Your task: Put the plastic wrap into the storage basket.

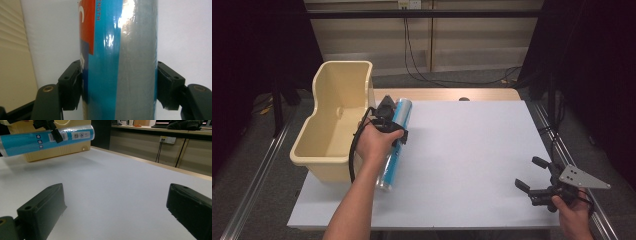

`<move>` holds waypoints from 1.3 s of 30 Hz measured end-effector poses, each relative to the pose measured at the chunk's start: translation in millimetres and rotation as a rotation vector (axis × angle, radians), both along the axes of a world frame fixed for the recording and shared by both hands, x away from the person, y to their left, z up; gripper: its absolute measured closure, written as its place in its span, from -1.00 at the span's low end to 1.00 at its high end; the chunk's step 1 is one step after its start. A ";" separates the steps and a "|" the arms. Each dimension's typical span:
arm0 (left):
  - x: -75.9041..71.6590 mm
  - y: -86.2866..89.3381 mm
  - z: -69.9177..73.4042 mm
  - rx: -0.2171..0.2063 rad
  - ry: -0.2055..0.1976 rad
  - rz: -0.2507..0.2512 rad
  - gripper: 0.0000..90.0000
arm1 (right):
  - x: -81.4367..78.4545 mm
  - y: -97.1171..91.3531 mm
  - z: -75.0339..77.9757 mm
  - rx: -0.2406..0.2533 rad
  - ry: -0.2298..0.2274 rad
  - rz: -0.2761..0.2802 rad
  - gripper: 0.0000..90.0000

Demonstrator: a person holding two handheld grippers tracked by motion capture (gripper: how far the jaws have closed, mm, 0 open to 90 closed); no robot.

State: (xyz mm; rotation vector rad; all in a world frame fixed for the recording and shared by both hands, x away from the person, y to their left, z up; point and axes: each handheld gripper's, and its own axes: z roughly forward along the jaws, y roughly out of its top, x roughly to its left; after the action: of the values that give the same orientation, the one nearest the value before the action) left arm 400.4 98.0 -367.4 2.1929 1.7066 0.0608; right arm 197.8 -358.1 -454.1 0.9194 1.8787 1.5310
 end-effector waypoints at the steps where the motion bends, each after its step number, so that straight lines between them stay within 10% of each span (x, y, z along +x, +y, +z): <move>1: 0.0 0.4 2.1 -0.004 0.000 -0.004 -0.28 | 0.0 0.0 0.0 0.000 -0.001 0.001 -0.97; 39: -1.5 18.9 68.8 -0.046 -0.021 0.031 -0.28 | 0.3 1.5 0.6 0.002 -0.003 0.006 -0.97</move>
State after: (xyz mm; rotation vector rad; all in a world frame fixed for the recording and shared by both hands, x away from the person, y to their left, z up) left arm 398.9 116.9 -298.6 2.1261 1.7136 0.0517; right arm 198.2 -356.6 -453.5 0.9124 1.8796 1.5373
